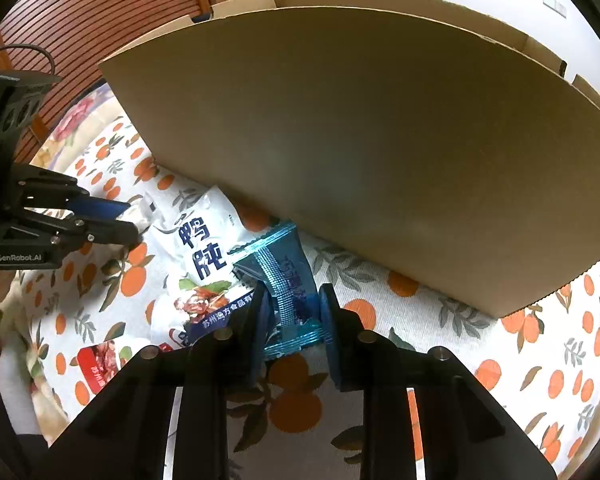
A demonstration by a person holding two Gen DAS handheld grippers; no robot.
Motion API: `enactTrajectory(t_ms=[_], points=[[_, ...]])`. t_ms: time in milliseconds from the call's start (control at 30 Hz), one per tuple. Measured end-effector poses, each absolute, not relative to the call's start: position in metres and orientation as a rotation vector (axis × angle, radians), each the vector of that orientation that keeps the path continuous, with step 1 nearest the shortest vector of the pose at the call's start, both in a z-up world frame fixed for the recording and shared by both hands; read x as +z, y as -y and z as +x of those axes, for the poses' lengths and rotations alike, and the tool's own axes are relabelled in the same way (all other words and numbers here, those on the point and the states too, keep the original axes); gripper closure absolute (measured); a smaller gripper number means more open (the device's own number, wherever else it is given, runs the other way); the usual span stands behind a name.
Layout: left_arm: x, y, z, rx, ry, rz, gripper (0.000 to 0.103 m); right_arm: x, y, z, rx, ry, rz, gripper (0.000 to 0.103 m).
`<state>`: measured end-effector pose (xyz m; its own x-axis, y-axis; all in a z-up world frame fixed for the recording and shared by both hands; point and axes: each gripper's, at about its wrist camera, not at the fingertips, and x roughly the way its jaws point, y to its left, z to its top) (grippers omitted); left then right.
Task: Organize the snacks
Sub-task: 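Close the right tool on the teal packet while the left tool grasps the clear white bar packet, then lift both held packets and carry them over the cardboard box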
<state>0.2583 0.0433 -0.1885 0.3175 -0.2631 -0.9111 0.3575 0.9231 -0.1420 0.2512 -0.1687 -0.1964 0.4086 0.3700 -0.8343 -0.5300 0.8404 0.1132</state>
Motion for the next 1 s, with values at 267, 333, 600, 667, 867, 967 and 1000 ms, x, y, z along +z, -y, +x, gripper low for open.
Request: enactTrajectory(t_ms=[267,333,600,667,867,967,1000], points=[[-0.179,-0.043,0.256,-0.411,-1.151,0.094,0.083,-0.184,0.164,0.239,0.586,-0.977,-0.204,0.08],[-0.175,-0.043,0.254,-0.411,-1.142,0.099,0.083,-0.179,0.162,0.234,0.589,-0.965,-0.213,0.08],[-0.159,-0.043,0.241,-0.394,-1.11,0.105,0.083,-0.161,0.165,0.218,0.571,-0.938,-0.223,0.08],[-0.152,-0.044,0.236,-0.392,-1.096,0.099,0.083,-0.157,0.167,0.217,0.563,-0.934,-0.217,0.08],[-0.132,-0.041,0.227,-0.388,-1.054,0.097,0.083,-0.141,0.175,0.207,0.542,-0.909,-0.19,0.08],[-0.122,-0.039,0.222,-0.383,-1.032,0.099,0.083,-0.132,0.182,0.2,0.531,-0.896,-0.175,0.08],[-0.119,-0.038,0.22,-0.381,-1.025,0.099,0.083,-0.13,0.183,0.198,0.527,-0.893,-0.17,0.08]])
